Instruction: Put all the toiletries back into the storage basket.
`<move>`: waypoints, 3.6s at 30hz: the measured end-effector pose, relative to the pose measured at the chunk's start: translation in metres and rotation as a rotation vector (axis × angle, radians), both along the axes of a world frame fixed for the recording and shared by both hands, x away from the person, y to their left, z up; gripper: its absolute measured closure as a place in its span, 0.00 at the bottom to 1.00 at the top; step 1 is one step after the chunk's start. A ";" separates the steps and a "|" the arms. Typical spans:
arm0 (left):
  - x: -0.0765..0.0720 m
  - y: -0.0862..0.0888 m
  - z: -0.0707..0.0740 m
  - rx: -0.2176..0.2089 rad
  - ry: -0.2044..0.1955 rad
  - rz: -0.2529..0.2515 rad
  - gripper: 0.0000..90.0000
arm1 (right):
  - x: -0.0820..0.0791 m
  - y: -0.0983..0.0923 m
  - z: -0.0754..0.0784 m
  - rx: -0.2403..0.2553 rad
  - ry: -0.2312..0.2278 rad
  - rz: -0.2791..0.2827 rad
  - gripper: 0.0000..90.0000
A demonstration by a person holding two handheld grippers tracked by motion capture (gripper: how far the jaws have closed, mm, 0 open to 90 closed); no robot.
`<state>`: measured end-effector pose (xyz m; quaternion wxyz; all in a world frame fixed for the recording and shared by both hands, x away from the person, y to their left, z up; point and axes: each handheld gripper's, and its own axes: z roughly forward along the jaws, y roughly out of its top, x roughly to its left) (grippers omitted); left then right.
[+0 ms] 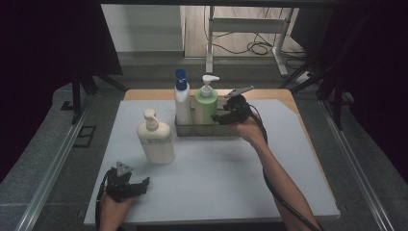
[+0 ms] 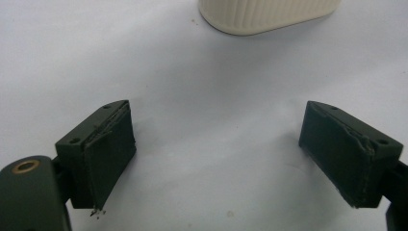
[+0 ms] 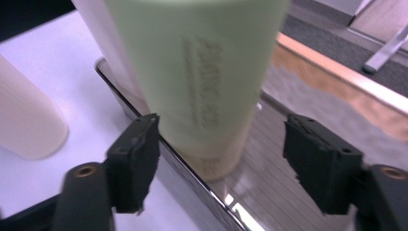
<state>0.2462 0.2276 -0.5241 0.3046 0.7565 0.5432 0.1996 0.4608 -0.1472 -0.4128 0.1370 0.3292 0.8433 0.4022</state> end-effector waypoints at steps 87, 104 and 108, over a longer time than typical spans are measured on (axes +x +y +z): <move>0.000 0.000 0.000 0.001 0.001 -0.001 0.13 | 0.017 0.003 -0.036 -0.014 0.087 -0.115 0.72; 0.000 0.000 0.000 0.001 0.000 0.000 0.13 | -0.010 -0.016 -0.025 0.040 0.054 -0.025 0.41; 0.000 0.000 0.000 0.002 0.000 -0.001 0.13 | -0.019 -0.013 -0.023 0.036 0.043 0.011 0.37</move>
